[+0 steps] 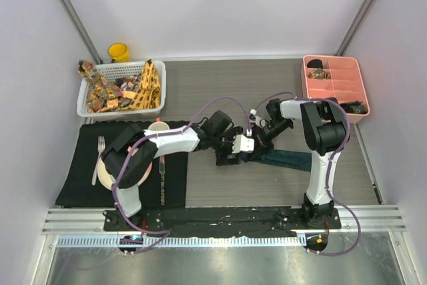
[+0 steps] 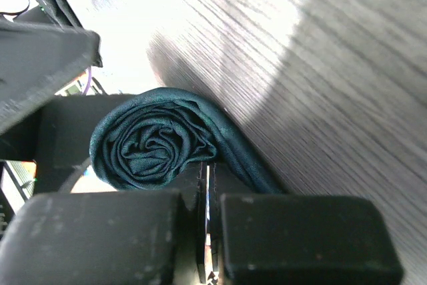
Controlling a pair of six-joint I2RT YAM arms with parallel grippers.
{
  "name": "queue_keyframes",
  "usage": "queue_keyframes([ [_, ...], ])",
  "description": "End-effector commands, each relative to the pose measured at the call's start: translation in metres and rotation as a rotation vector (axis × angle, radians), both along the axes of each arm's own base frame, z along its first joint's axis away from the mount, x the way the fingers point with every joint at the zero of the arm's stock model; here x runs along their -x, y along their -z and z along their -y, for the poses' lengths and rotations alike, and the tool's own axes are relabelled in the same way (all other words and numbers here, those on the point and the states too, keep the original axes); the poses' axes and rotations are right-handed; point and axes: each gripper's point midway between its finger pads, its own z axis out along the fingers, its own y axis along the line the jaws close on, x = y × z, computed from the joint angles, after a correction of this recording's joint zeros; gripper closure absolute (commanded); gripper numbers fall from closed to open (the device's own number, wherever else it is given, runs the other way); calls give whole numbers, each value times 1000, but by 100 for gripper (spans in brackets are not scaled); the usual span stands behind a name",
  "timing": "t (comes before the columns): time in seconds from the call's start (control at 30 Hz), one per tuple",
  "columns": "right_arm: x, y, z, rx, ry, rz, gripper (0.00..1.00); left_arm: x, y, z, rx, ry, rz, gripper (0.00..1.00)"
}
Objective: Roll the ties
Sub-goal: Roll the tie at the center of the board.
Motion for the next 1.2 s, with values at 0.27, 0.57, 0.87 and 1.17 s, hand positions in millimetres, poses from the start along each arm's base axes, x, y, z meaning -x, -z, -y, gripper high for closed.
queue_keyframes([
  [0.27,-4,36,18,137,-34,36,99,0,-36,46,68,195,-6,9],
  [0.57,-4,33,16,122,-32,38,99,14,-24,44,38,227,-108,14],
  [0.87,-4,32,13,104,-33,36,99,13,3,45,-36,183,-135,36],
  [1.17,-7,-13,-8,-88,-9,30,96,28,22,12,-67,50,-218,81],
])
